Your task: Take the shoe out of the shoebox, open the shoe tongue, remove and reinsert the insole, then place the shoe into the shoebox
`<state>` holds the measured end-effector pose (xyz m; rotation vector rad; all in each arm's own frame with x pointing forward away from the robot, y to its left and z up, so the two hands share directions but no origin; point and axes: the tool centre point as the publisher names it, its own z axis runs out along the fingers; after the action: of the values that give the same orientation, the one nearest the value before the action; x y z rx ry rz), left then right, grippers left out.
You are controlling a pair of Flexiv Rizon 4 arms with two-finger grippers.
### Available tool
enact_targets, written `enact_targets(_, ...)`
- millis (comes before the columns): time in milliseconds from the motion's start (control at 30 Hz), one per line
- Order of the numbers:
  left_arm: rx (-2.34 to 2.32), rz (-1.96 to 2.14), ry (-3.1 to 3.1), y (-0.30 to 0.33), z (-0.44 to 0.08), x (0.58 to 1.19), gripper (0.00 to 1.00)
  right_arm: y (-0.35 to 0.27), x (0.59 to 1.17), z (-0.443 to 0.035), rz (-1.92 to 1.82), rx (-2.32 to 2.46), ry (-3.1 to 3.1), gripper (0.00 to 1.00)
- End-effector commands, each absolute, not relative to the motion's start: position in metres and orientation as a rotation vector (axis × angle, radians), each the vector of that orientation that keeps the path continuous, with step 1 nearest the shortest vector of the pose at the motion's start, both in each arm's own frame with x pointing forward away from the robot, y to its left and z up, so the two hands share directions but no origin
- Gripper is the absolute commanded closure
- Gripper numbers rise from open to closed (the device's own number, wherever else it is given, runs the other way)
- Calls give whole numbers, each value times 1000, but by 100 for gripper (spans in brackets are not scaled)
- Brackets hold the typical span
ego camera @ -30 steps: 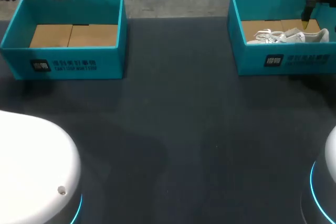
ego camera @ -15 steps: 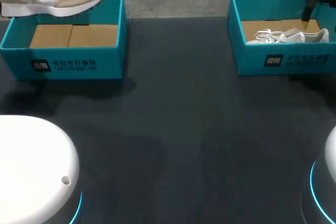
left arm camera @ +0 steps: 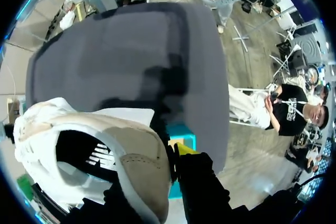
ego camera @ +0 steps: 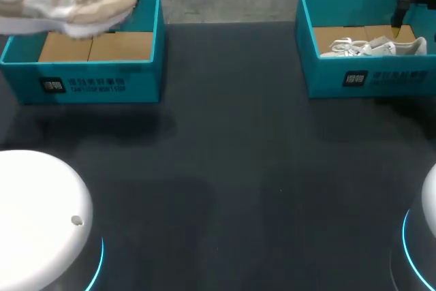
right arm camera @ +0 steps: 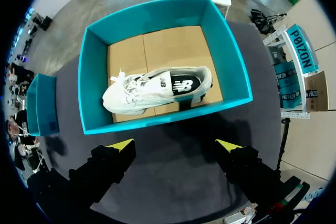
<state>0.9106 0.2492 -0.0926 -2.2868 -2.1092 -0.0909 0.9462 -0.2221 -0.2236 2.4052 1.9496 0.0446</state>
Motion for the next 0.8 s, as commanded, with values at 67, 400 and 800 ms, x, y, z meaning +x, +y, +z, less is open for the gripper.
enact_targets(67, -2398, -332, -2137, 227, -102, 870, 100, -222, 946, -223, 43, 2406, 1947, 0)
enact_targets(400, -2365, -164, -2143, 189, -117, 824, 100, -222, 946, -223, 43, 2406, 1947, 0)
enact_targets(800, -2342, 9, -1983, 126, -156, 777, 100, -222, 946, -223, 43, 2406, 1947, 0)
